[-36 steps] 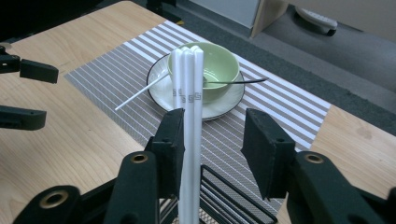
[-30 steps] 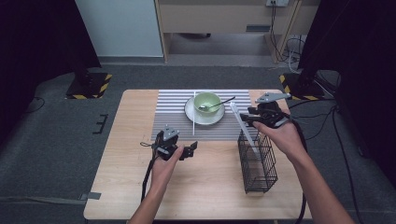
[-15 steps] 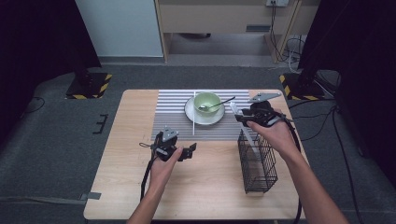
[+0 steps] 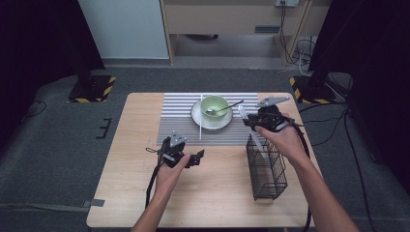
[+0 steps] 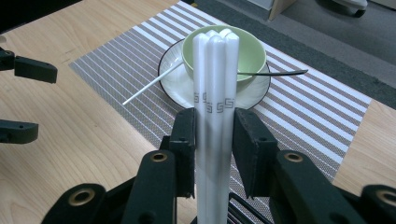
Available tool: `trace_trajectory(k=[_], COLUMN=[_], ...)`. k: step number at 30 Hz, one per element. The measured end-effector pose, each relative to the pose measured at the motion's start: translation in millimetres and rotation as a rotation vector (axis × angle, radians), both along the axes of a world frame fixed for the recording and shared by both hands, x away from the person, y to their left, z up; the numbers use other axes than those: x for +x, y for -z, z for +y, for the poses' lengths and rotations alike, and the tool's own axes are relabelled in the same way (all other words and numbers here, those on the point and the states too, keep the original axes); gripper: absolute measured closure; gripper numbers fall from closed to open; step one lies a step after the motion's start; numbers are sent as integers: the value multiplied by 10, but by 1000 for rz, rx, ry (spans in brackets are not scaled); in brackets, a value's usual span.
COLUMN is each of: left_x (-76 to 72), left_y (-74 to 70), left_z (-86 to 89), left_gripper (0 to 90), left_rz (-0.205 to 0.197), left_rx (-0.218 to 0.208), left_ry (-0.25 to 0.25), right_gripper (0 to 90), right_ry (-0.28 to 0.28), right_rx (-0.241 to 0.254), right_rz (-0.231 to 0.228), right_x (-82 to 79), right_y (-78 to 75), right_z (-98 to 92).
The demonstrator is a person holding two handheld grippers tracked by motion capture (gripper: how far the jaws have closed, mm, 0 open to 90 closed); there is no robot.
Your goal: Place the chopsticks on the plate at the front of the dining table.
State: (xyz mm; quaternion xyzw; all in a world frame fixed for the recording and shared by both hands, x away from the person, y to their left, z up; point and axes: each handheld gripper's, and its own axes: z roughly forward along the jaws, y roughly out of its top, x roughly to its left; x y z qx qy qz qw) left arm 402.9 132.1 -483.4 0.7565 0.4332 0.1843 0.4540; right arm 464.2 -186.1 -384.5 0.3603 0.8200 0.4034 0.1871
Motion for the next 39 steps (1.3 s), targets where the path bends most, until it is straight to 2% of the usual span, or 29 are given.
trace_trajectory(k=[16, 21, 31, 39], left_x=[3, 6, 5, 0], left_y=[2, 4, -2, -12], left_z=[4, 3, 17, 26], left_gripper=[69, 70, 70, 71], left_rz=[5, 6, 5, -5], left_rx=[1, 2, -3, -15], left_ry=[-7, -7, -11, -15], right_gripper=[776, 825, 832, 832], right_ry=[-13, -5, -8, 7], right_rx=[21, 28, 35, 85], right_rz=[-2, -5, -3, -8], right_x=[-19, -21, -8, 1], right_y=[-15, -29, -25, -88], right_z=[-35, -67, -74, -131])
